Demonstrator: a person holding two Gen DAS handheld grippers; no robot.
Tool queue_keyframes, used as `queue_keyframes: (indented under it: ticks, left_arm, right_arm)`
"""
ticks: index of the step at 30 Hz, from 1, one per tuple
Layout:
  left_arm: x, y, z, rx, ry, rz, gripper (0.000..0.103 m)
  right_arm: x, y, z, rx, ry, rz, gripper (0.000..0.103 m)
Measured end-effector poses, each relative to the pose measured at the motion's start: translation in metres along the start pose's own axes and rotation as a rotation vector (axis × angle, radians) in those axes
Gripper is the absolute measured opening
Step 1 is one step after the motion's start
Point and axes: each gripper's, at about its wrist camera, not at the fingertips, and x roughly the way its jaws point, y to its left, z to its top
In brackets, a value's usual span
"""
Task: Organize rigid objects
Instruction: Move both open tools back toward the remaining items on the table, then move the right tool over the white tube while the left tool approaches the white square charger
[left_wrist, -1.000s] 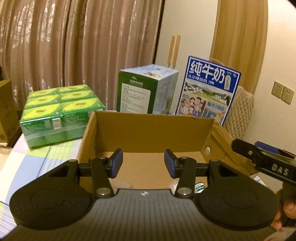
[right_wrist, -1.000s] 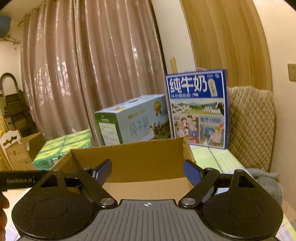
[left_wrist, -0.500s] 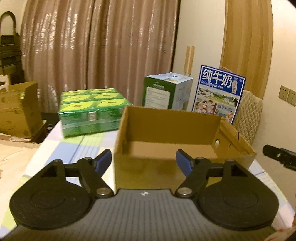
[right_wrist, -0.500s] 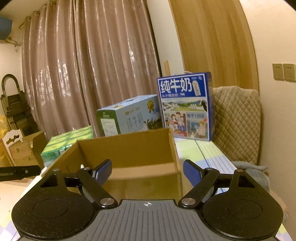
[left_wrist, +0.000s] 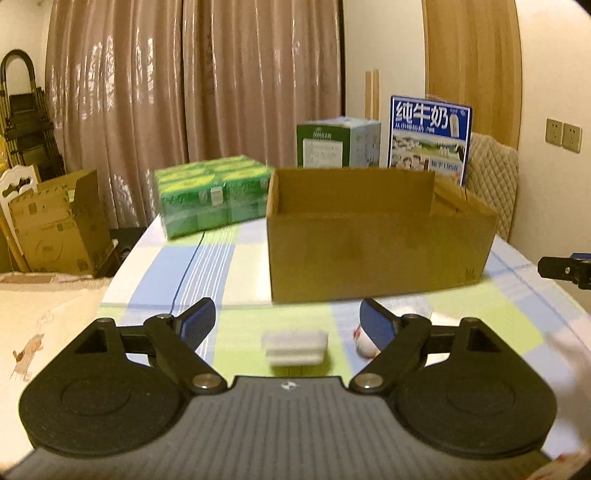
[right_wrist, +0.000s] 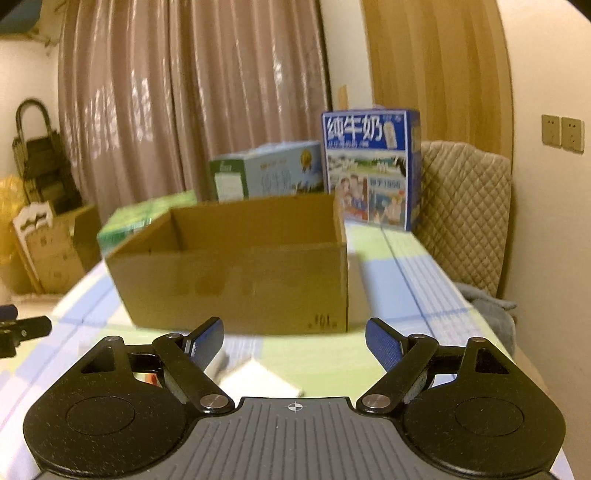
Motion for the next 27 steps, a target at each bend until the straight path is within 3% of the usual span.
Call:
queue_keyframes:
  ticks: [9, 27]
  left_arm:
    - [0.01, 0.006, -0.025, -0.026, 0.068, -0.008, 0.083]
    - [0.042, 0.009, -0.02, -0.015, 0.115, -0.021, 0.083]
  right_arm:
    - [0.006, 0.01, -0.039, -0.018, 0.097, 0.026, 0.081]
    - [0.047, 0.059, -0.045, -0.098, 0.173, 0.138, 0.081]
